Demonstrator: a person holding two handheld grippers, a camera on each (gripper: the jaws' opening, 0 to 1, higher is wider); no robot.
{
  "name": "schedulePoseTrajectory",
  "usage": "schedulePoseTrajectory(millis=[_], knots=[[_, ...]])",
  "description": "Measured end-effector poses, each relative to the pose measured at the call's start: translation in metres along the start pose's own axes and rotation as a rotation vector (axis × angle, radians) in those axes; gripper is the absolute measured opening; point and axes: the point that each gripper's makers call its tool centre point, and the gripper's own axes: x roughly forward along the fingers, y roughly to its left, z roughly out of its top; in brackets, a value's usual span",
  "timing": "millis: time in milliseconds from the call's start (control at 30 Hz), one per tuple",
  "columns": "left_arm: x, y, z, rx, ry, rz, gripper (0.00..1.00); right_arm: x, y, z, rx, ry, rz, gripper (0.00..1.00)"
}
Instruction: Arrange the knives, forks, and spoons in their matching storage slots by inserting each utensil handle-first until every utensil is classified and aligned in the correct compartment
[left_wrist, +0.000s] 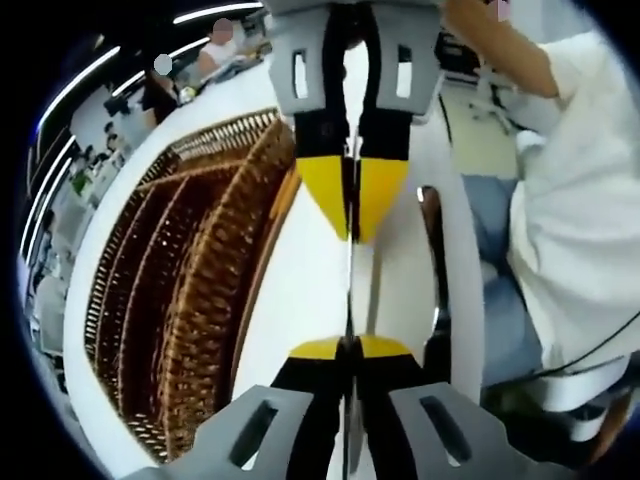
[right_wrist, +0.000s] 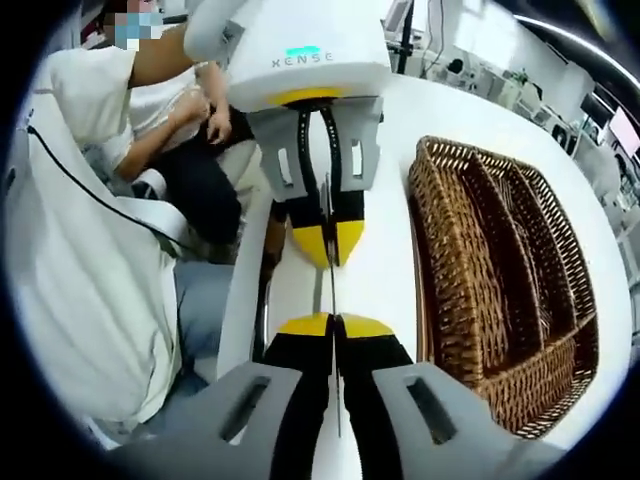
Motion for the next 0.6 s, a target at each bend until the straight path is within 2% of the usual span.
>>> schedulePoseTrajectory(millis=[167,200,300,367,600], knots=[[0.0,0.0,0.002,-0.019,0.015,0.019,0.02,-0.009,-0.003,0.002,0.002,-0.006,0.003,0.01],[-0.001,0.0,-0.001,-0.023,0.033,0.014,0.02,-0.013,-0.004,0.004,-0.003,-0.007,-0.005,0.01],[-0.001,-0.002,-0.001,-0.049,0.022,0.005,0.02,-0.024,-0.003,0.004,-0.005,-0.014,0.0,0.01],[-0.001,-0.002,0.0,-0.018,0.017,0.006,0.02,-0.025,-0.005,0.005,-0.007,-0.019,0.0,0.01],[0.0,-0.007,0.0,-0.021,0.036,-0.012,0.02,-0.026,-0.006,0.005,0.003,-0.022,0.004,0.01]])
